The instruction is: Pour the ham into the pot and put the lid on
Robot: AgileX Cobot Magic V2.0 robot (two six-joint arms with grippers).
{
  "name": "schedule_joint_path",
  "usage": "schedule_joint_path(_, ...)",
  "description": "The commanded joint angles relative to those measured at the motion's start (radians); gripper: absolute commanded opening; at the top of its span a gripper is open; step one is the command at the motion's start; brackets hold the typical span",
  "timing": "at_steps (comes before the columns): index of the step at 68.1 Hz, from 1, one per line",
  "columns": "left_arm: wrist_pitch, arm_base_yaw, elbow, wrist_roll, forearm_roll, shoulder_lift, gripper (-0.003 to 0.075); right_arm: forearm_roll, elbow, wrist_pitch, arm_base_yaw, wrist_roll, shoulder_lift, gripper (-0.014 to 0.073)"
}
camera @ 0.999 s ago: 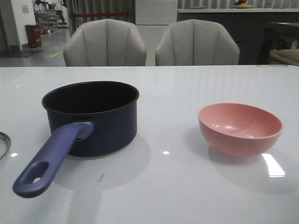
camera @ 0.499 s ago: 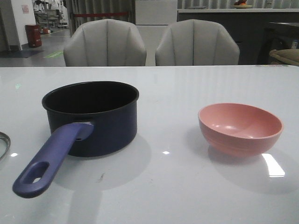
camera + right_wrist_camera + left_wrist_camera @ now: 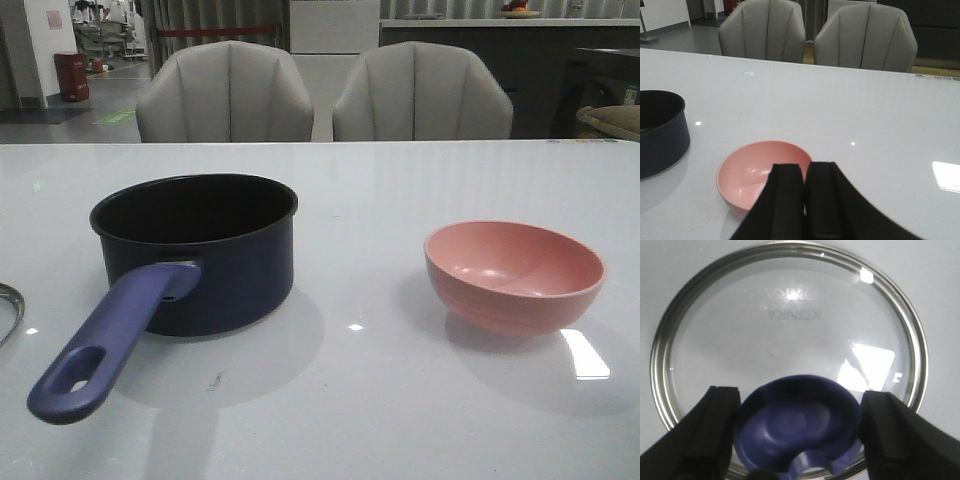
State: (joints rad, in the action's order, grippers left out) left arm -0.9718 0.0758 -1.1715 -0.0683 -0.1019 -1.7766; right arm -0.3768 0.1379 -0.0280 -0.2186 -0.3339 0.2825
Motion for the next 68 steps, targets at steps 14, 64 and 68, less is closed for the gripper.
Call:
schedule_joint_path(14, 0.0, 0.002, -0.029, 0.012, -0.006, 0.067, 0.028, 0.002, 0.028, 0.077, 0.002, -0.003, 0.006, 0.015)
schedule_joint_path(64, -0.108, -0.143, -0.395, 0.112, -0.127, 0.18, 0.028, 0.002, 0.028, 0.077, 0.002, -0.003, 0.006, 0.015)
schedule_joint_path(68, -0.091, -0.21, -0.403, 0.112, -0.125, 0.178, 0.028, 0.002, 0.028, 0.077, 0.002, -0.003, 0.006, 0.015)
